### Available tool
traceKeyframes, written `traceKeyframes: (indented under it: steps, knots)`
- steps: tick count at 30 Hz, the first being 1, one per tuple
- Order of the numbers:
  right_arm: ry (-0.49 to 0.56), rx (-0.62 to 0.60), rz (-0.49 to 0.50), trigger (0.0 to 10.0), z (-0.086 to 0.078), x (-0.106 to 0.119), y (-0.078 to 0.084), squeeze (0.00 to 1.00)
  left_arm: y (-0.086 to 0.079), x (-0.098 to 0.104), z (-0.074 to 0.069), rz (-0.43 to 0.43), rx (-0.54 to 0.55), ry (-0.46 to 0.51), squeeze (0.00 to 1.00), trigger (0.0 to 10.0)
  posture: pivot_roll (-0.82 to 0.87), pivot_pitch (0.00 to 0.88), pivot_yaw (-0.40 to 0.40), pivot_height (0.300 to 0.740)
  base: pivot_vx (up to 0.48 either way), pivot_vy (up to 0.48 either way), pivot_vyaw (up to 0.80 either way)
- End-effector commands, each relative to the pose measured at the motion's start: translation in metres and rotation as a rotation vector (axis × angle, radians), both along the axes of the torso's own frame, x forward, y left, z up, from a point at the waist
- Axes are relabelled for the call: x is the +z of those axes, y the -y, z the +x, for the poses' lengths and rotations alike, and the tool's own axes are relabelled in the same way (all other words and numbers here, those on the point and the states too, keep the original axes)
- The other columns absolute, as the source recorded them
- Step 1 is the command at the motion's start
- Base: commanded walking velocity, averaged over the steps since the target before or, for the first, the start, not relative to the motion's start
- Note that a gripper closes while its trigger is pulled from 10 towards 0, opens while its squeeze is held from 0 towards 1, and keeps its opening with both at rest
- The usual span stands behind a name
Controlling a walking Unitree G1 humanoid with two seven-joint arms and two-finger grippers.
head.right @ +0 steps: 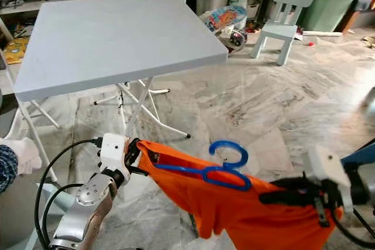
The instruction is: Hang hanger
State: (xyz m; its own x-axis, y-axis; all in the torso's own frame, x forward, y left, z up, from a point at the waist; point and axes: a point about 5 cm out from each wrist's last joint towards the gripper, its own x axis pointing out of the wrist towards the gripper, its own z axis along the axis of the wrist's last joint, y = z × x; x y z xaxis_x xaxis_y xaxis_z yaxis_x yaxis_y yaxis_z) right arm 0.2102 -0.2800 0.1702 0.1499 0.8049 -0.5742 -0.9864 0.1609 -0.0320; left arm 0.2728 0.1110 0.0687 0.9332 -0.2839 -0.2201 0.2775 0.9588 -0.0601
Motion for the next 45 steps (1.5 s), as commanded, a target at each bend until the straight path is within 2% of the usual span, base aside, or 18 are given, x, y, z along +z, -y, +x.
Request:
traceKeyframes:
  steps: [1,5,10,12,17,23,26,30,33,38,40,41,45]
  knots:
    - [0.006,0.017,-0.124,10.0,0.000,0.001,0.012,0.00,-0.022,0.001,0.002,0.019,0.112,0.012,0.00,0.0,-0.02,0.067,-0.037,0.740,0.000,0.000,0.00]
    - [0.062,-0.025,-0.147,10.0,0.009,-0.002,0.012,0.00,-0.015,0.001,0.001,0.032,0.072,0.012,0.00,0.0,-0.02,0.065,-0.038,0.740,0.000,0.000,0.00]
    - [0.085,-0.037,-0.125,10.0,0.013,0.003,0.012,0.00,-0.014,-0.001,0.000,0.047,0.057,0.009,0.00,0.0,-0.02,0.063,-0.040,0.740,0.000,0.000,0.00]
    - [0.168,-0.090,-0.132,10.0,0.024,0.011,0.016,0.00,-0.015,-0.003,-0.001,0.055,0.057,0.000,0.00,0.0,-0.02,0.063,-0.040,0.740,0.000,0.000,0.00]
    - [0.237,-0.123,-0.179,10.0,0.034,0.015,0.024,0.00,-0.015,-0.004,0.000,0.057,0.053,-0.008,0.00,0.0,-0.02,0.059,-0.043,0.740,0.000,0.000,0.00]
    - [0.366,-0.178,-0.244,10.0,0.050,0.019,0.029,0.00,-0.009,-0.004,0.000,0.057,0.038,-0.019,0.00,0.0,-0.02,0.058,-0.043,0.740,0.000,0.000,0.00]
    - [0.326,-0.158,-0.189,10.0,0.046,0.023,0.027,0.00,-0.010,-0.008,-0.002,0.068,0.036,-0.034,0.00,0.0,-0.02,0.056,-0.040,0.740,0.000,0.000,0.00]
    - [0.269,-0.107,-0.175,10.0,0.037,0.031,0.030,0.00,-0.012,-0.011,-0.003,0.077,0.041,-0.045,0.00,0.0,-0.02,0.056,-0.040,0.740,0.000,0.000,0.00]
    - [0.248,-0.105,-0.110,10.0,0.030,0.049,0.037,0.00,-0.016,-0.012,-0.002,0.086,0.058,-0.050,0.00,0.0,-0.02,0.055,-0.039,0.740,0.000,0.000,0.00]
    - [0.258,-0.119,-0.080,10.0,0.026,0.071,0.048,0.00,-0.018,-0.012,-0.001,0.083,0.056,-0.058,0.00,0.0,-0.03,0.054,-0.036,0.740,0.000,0.000,0.00]
    - [0.266,-0.123,-0.062,10.0,0.026,0.076,0.049,0.00,-0.018,-0.013,-0.001,0.082,0.053,-0.061,0.00,0.0,-0.03,0.054,-0.033,0.740,0.000,0.000,0.00]
    - [0.285,-0.137,-0.014,10.0,0.027,0.085,0.048,0.00,-0.015,-0.014,-0.001,0.081,0.039,-0.069,0.00,0.0,-0.03,0.054,-0.033,0.740,0.000,0.000,0.00]
    - [0.303,-0.143,0.042,10.0,0.028,0.088,0.045,0.00,-0.011,-0.017,-0.003,0.090,0.009,-0.093,0.00,0.0,-0.03,0.048,-0.026,0.740,0.000,0.000,0.00]
